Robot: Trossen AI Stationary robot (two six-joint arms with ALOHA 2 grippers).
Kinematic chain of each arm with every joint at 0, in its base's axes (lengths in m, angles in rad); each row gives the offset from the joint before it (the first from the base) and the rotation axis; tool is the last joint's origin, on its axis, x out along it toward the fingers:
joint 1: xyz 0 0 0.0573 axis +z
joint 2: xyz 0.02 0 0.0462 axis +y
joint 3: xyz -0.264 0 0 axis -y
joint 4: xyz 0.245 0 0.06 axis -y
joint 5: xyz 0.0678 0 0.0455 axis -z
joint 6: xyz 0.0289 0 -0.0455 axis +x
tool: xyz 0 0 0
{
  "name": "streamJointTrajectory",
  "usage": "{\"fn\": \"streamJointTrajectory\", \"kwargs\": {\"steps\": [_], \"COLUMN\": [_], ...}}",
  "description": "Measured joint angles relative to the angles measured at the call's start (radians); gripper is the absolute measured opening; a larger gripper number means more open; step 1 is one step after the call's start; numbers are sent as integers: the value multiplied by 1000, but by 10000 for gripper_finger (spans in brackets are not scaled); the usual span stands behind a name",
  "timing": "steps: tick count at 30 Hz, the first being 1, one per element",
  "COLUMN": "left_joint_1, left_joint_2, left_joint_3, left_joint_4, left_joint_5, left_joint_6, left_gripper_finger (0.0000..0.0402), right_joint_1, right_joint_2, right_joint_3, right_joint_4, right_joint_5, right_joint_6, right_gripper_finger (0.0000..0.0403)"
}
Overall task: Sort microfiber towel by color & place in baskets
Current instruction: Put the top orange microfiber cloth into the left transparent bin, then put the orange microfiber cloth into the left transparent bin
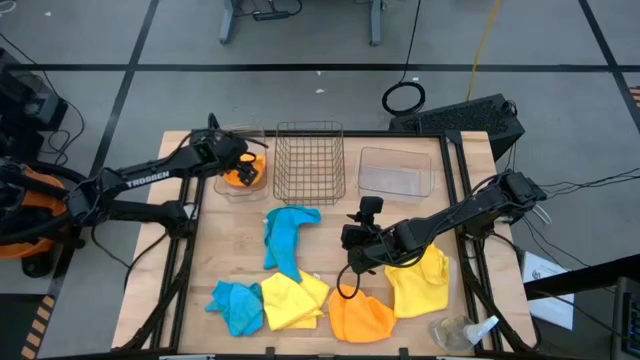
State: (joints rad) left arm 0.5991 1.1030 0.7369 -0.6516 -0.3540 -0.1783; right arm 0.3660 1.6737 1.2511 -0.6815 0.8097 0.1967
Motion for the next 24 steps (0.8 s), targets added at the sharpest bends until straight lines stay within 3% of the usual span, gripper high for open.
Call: {"fn": "streamJointTrajectory", "kwargs": {"steps": [13,19,24], "left_joint_1": [-29,-84,-156], "left_joint_2": [-1,0,1], "left_joint_3": [171,133,58], "left_joint_4": [-260,-275,-272], "left_joint_5": [73,164,159], "left_joint_6": [26,-27,-63], "left_gripper_finger": [306,305,286], "right_joint_1": [0,0,2], "right_joint_2": [0,0,0], "right_joint_3": [0,0,0], "right_joint_4": [0,0,0], "right_joint_5": [0,-4,-7], "right_joint_6": [0,0,8], "right_gripper_finger": [134,134,134]}}
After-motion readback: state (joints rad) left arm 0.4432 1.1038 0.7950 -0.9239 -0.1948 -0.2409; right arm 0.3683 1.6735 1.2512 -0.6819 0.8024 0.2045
